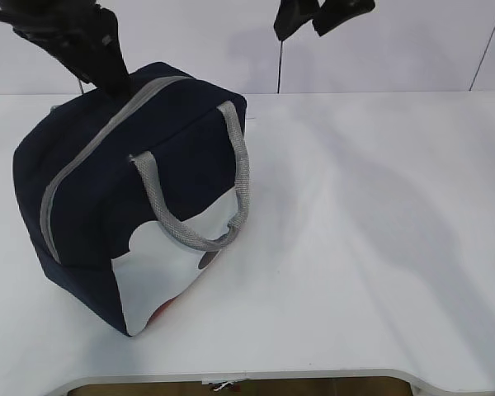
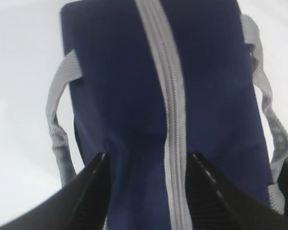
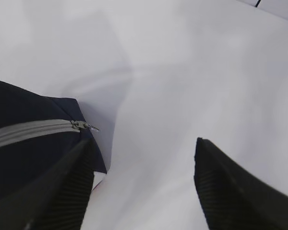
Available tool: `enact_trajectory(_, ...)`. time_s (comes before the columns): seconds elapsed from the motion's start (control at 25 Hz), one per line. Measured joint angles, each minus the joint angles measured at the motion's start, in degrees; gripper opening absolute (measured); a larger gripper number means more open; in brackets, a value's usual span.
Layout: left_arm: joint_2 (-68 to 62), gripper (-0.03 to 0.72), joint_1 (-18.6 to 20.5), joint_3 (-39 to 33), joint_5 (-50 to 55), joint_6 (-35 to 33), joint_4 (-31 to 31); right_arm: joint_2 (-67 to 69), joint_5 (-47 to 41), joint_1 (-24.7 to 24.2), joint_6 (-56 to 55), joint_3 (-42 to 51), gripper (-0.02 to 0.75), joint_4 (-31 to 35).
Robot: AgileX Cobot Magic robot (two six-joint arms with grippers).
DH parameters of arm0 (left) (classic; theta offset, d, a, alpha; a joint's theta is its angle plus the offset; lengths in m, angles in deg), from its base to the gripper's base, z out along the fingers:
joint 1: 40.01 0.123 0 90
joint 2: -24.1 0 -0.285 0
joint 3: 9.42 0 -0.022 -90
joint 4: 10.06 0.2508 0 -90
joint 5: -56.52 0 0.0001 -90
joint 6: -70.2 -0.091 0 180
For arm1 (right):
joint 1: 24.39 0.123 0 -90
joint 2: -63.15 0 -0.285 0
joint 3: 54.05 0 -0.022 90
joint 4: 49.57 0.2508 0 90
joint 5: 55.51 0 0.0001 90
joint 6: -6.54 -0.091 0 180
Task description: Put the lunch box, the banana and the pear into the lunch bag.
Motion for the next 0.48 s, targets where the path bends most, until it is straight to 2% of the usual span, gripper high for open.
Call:
enact_trajectory(0.24,2.7,0.388,0.0,0.0,0.1,14.3,2.0,-6.8,0.0,0.0,-1.8,3.3,0.522,-0.5)
enact_trajectory(0.48,7.5,0.385,0.0,-0.2,0.4,18.9,2.7,-18.1,0.0,0.0,-3.5,17.0,0.522,-2.0)
